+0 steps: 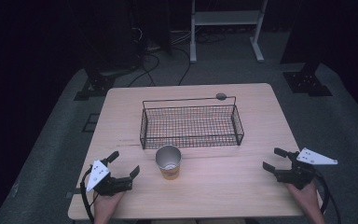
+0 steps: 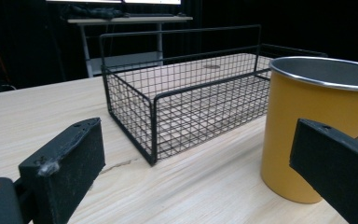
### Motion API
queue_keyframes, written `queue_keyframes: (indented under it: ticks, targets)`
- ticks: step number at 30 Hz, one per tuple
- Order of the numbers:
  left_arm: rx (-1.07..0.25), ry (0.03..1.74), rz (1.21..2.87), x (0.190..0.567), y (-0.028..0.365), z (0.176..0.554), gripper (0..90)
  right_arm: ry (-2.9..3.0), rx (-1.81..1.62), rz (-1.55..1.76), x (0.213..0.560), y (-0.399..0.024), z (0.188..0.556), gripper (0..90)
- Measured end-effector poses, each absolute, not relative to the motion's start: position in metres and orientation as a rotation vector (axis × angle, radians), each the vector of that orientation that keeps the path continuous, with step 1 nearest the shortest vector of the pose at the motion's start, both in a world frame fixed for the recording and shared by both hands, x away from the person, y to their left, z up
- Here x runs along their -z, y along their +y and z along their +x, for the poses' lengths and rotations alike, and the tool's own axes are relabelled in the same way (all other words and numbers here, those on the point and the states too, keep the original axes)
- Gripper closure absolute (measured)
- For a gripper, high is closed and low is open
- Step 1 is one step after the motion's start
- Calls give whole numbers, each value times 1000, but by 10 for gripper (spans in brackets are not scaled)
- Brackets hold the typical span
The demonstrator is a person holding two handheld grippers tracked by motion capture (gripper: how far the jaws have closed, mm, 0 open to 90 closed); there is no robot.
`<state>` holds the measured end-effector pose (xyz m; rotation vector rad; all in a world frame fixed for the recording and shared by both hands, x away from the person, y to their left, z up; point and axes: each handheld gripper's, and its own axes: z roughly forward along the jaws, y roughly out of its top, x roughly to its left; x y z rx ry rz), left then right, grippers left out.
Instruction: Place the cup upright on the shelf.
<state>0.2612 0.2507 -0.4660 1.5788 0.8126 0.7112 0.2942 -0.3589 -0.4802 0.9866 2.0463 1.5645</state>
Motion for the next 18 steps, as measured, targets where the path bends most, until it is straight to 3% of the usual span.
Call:
queue_keyframes:
  ticks: [18]
  targets:
    - [-659,717,1639,461,224,256,24,2046,-1572,984,480,-359,294,145]
